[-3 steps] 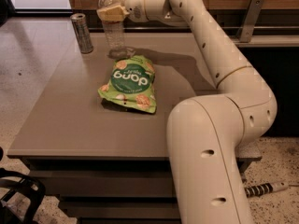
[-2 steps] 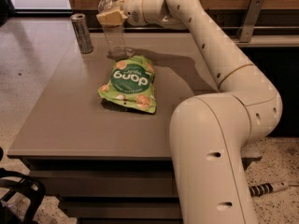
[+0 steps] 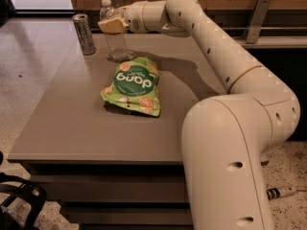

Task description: Move water bottle near redbull can

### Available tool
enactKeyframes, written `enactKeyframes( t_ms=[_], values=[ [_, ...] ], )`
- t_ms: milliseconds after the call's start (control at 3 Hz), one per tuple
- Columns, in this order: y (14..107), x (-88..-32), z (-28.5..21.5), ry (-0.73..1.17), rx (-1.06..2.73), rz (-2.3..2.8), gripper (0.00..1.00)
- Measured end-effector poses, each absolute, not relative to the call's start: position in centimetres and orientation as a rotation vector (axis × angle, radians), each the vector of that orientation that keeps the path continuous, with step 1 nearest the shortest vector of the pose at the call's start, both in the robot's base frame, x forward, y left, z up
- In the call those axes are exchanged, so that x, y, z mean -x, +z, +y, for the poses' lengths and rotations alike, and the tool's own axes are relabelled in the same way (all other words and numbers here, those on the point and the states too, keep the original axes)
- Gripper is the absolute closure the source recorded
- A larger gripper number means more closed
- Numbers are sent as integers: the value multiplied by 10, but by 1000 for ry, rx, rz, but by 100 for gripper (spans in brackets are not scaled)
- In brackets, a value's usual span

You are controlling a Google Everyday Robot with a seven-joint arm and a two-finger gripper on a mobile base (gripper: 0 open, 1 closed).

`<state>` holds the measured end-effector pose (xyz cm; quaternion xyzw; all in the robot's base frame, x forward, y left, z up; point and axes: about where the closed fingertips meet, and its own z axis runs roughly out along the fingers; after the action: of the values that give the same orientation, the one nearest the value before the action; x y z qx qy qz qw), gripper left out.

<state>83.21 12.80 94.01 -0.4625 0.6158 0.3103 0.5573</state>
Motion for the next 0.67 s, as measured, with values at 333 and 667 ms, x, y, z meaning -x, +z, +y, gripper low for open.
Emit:
enactKeyframes(
  t_ms=[333,667],
  values=[
    [937,-830,132,737,1073,1443,100],
    [933,-828,139,751,1059,1437,100]
  ],
)
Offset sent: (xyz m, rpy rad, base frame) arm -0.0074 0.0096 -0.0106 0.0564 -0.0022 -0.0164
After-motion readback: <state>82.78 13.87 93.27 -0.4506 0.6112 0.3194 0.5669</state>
